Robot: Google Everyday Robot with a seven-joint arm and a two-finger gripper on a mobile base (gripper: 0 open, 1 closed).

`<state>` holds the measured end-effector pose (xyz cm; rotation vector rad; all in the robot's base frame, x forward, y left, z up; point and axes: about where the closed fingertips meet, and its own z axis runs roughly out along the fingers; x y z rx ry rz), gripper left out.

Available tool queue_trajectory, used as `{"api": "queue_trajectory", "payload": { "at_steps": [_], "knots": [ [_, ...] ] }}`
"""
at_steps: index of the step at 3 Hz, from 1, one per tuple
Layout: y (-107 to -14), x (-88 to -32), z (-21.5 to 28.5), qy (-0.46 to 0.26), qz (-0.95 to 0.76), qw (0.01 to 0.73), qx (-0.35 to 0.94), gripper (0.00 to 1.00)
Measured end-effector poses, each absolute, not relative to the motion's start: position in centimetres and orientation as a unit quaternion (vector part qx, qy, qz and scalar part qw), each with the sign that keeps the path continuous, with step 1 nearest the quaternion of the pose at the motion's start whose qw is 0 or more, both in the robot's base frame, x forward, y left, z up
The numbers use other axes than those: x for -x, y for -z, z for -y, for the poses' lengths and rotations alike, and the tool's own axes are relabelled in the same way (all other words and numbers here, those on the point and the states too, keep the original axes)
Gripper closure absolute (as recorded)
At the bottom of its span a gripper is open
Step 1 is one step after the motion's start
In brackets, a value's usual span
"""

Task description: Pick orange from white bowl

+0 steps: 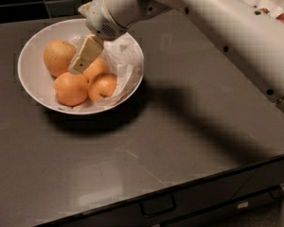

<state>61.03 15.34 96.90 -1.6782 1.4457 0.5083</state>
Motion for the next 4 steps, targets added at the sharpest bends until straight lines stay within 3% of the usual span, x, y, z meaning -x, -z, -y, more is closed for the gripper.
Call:
{"api": "queue_trajectory", "payload": {
  "at_steps": [4],
  "knots": [
    [-96.8,-60.4,-16.4,-0.242,-0.633,0.441,0.589,0.0]
  ]
}}
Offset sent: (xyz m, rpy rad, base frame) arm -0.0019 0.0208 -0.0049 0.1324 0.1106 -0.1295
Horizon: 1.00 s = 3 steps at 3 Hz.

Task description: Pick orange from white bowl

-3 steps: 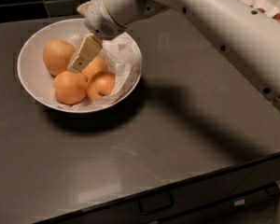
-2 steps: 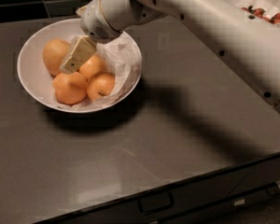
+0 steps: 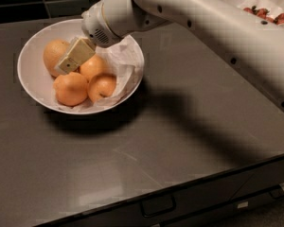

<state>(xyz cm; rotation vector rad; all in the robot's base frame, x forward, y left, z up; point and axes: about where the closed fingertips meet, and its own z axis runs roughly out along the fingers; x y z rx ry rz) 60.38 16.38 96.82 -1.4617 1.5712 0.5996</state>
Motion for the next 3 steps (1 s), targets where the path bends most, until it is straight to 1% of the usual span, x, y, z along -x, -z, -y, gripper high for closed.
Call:
{"api": "queue_trajectory", "payload": {
  "at_steps": [1,3],
  "knots": [
    [-97.06,-59.45,-16.39,-0.27,-0.683,0.452,0.506,0.0],
    [-97.24,-58.74,-16.94,-0.27,-0.689,0.45,0.5,0.0]
  ]
}}
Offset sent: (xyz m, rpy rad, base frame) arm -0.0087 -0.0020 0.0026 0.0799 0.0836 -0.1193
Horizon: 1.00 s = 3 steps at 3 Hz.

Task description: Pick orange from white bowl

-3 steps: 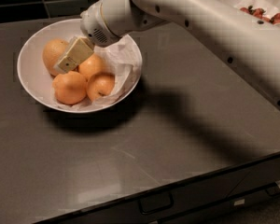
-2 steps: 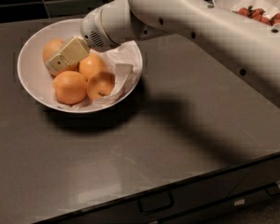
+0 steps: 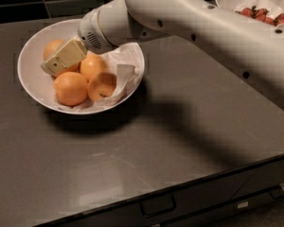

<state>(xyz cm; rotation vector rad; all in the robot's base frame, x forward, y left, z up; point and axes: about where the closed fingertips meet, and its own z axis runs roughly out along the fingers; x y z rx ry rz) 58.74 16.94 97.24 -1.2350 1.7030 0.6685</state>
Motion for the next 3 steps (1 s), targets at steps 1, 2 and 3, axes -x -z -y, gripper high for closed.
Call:
{"api": "queue_trajectory", "payload": {
  "at_steps": [1,2,3],
  "knots": [
    [-97.33,-58.12,-17.34,-0.266,-0.693,0.452,0.494,0.0],
    [-97.2,-57.87,-17.53,-0.265,-0.697,0.454,0.489,0.05],
    [-96.68,-58.04,-17.58,-0.266,-0.699,0.452,0.486,0.09]
  ]
}}
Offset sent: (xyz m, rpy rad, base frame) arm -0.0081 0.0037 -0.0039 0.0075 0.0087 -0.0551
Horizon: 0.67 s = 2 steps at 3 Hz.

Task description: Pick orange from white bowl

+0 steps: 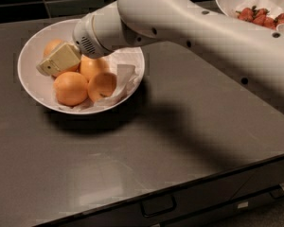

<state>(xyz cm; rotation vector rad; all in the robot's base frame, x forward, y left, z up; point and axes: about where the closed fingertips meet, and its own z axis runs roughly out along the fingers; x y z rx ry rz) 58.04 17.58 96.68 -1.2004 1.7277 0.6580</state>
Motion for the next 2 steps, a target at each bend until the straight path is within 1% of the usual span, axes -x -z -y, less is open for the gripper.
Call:
{"api": "queue_trajectory", "payload": {
  "at_steps": [1,2],
  "knots": [
    [-95.32,-58.88,-17.88,-0.275,-0.701,0.447,0.482,0.12],
    [-94.48,-59.39,-18.05,-0.281,-0.702,0.444,0.48,0.12]
  ]
}}
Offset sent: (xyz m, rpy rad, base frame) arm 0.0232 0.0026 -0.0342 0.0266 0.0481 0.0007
